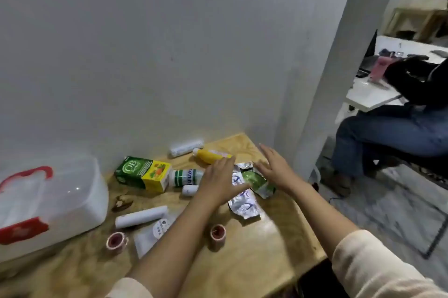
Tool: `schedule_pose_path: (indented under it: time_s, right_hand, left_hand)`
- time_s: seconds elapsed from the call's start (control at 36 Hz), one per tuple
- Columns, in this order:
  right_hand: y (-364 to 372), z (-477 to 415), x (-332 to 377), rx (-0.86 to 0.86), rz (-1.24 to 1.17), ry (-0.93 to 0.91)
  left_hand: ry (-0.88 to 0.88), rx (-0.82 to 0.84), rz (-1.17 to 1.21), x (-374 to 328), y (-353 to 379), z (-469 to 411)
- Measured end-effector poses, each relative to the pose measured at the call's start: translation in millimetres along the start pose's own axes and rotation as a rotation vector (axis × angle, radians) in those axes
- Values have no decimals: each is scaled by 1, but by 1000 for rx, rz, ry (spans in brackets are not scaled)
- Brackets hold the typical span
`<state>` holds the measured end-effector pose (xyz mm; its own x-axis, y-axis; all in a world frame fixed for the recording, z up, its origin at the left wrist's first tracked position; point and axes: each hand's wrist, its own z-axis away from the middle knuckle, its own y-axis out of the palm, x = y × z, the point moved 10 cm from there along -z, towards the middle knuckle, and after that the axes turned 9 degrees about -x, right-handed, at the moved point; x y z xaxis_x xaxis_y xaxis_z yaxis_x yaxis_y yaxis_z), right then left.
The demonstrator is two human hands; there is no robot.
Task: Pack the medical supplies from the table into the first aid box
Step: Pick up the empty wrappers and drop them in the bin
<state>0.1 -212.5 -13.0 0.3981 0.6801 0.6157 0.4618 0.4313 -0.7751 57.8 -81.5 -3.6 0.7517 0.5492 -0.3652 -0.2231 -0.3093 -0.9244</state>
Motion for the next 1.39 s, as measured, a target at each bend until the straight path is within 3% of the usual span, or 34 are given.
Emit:
schedule_pose_path:
  time_s: [0.14,0.47,0.92,1.39]
  right_hand:
    - [24,19,-24,80,41,13]
    - [11,34,-16,-45,-60,-15]
    - [-3,33,-26,-188,-258,97]
    - [-28,50,-33,-218,-382,84]
  left_hand:
    - [-20,-68,-161,4,4,-1]
    - [-81,-17,-190,11,18,4]
    - [-100,-37,156,6,16,-6]
    - [-57,-106,300,-2,4,-19]
